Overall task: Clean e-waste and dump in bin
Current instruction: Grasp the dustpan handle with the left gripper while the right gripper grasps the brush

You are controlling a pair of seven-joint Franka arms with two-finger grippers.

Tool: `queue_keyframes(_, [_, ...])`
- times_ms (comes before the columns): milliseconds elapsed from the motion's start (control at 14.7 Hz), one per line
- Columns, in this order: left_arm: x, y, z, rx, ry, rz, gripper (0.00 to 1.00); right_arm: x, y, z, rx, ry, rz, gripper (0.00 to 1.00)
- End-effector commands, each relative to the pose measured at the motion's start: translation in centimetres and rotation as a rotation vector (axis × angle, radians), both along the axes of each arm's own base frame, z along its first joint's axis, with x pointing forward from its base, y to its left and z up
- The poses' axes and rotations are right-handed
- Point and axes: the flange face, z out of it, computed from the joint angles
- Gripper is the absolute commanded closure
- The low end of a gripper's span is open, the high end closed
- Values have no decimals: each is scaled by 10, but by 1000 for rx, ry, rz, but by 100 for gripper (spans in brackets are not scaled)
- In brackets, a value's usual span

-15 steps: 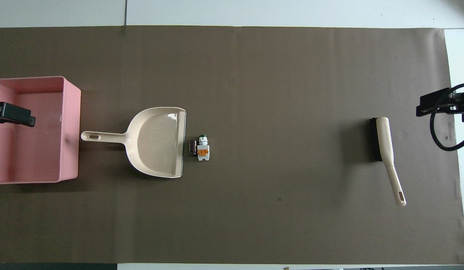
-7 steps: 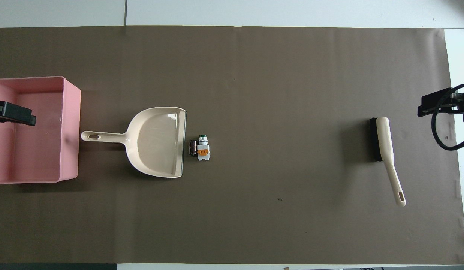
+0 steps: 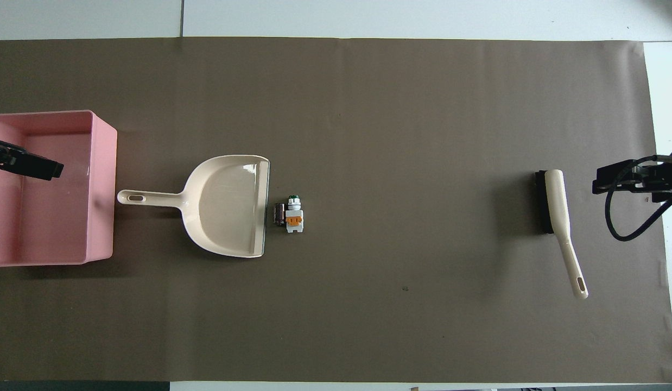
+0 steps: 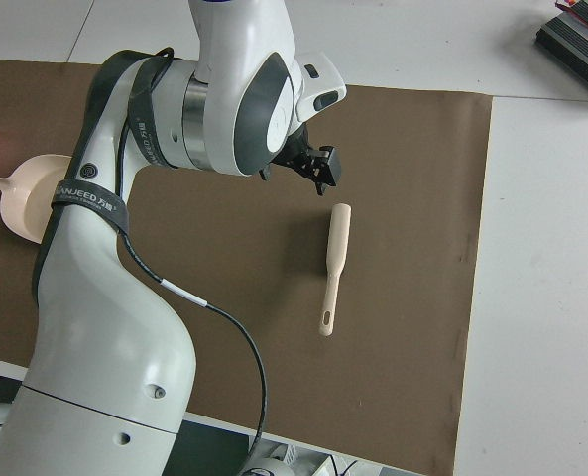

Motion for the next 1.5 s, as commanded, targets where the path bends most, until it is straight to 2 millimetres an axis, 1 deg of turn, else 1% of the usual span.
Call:
queue_keyframes(0, [-6,-18,-14,6,-22,-239,3,-53,-16,-60,2,-46,37,1])
queue_keyframes(68, [-4,-29,-17,9,-58,-293,2,-59,-18,-76,6,-30,39,1])
queue_keyframes(136, [-5,-32,-26,12,-54,-352,2,-62,-24,-93,11,-3,44,1])
queue_keyframes(205, [-9,-51,-36,14,-34,-469,2,-61,-36,-116,18,16,39,1])
queue_keyframes(273, [-11,-64,-46,16,-22,-571,2,-61,-39,-134,17,10,47,1])
queue_keyframes(341, [-13,-69,-55,18,-7,-687,2,-66,-41,-154,17,8,48,1])
queue_keyframes(409, [-14,-77,-70,20,11,-815,3,-73,-47,-168,17,5,51,1])
queue_keyframes(477, [-14,-87,-83,20,21,-904,3,-79,-50,-180,18,11,48,1])
queue_keyframes(545, [-17,-90,-97,16,41,-948,3,-81,-51,-192,22,26,45,1])
queue_keyframes(614, [-20,-90,-109,20,55,-962,3,-82,-53,-198,33,32,31,1])
queue_keyframes(750, [-24,-96,-130,108,70,-1029,3,-80,-52,-205,42,36,25,1])
queue_keyframes(818, [-25,-96,-144,128,63,-1049,3,-81,-52,-213,44,44,25,1])
queue_keyframes(886, [-28,-103,-157,136,54,-1070,3,-82,-51,-215,44,45,28,1])
queue_keyframes(1023, [-33,-105,-190,169,52,-1094,3,-83,-50,-216,45,47,28,1])
queue_keyframes(1091, [-31,-107,-201,174,47,-1099,3,-85,-49,-218,46,50,31,1])
queue_keyframes(1227, [-27,-108,-221,170,66,-1098,3,-87,-45,-220,47,56,37,2])
queue_keyframes(1295, [-25,-109,-227,176,65,-1105,3,-88,-45,-221,47,57,39,3])
queue_keyframes(1364, [-29,-107,-236,188,81,-1118,4,-88,-45,-221,47,57,37,5])
queue_keyframes(1432, [-30,-107,-239,206,80,-1134,5,-88,-45,-221,47,57,39,8])
